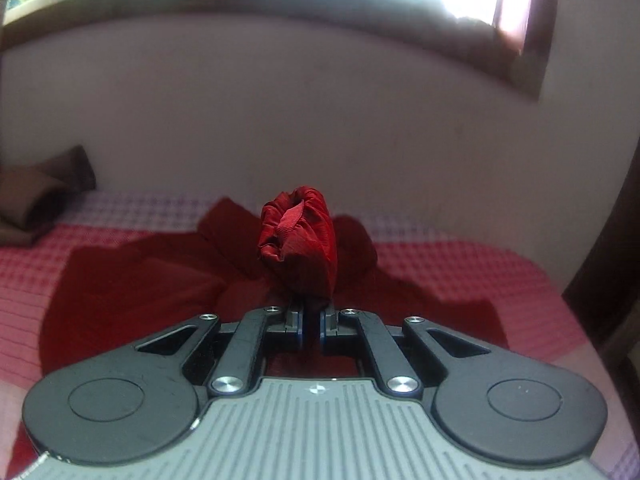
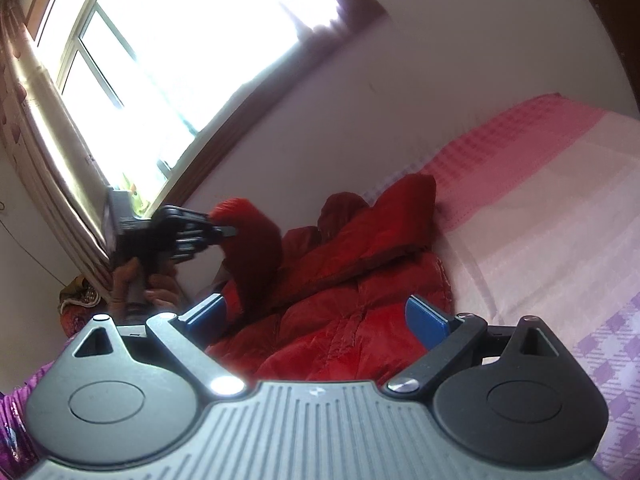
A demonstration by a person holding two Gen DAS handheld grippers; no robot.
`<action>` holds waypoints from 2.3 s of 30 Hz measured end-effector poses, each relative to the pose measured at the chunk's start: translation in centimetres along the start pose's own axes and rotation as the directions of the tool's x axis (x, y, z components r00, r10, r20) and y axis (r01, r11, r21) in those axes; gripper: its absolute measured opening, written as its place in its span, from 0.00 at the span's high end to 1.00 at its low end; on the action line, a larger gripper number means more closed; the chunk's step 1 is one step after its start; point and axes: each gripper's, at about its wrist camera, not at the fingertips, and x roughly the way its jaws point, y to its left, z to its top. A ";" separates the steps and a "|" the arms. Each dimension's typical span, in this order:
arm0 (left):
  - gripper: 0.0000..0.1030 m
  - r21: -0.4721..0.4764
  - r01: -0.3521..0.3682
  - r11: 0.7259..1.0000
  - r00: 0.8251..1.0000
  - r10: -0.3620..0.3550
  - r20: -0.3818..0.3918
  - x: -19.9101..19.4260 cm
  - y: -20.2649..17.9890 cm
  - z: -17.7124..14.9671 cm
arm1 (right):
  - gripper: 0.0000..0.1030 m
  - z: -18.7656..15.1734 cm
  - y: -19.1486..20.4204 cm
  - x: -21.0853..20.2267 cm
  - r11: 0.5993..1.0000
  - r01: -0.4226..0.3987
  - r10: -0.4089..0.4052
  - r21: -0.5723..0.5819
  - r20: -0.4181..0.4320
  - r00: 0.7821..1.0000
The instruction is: Fold large clothes
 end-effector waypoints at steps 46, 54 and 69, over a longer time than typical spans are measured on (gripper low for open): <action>0.12 -0.113 -0.175 0.978 0.979 0.161 -0.125 -20.4 21.6 -18.1 | 0.42 -8.0 1.1 -1.0 0.992 0.079 -0.101 -0.095 -0.248 0.964; 0.11 -0.258 -0.056 0.964 0.982 0.006 -0.189 -18.9 25.1 -21.6 | 0.65 -8.1 -0.6 0.0 0.999 0.040 -0.029 0.033 -0.279 0.960; 0.68 -0.320 0.059 0.945 0.982 -0.112 -0.151 -19.8 24.3 -22.2 | 0.80 -8.0 0.3 0.8 0.999 0.024 -0.010 0.044 -0.298 0.955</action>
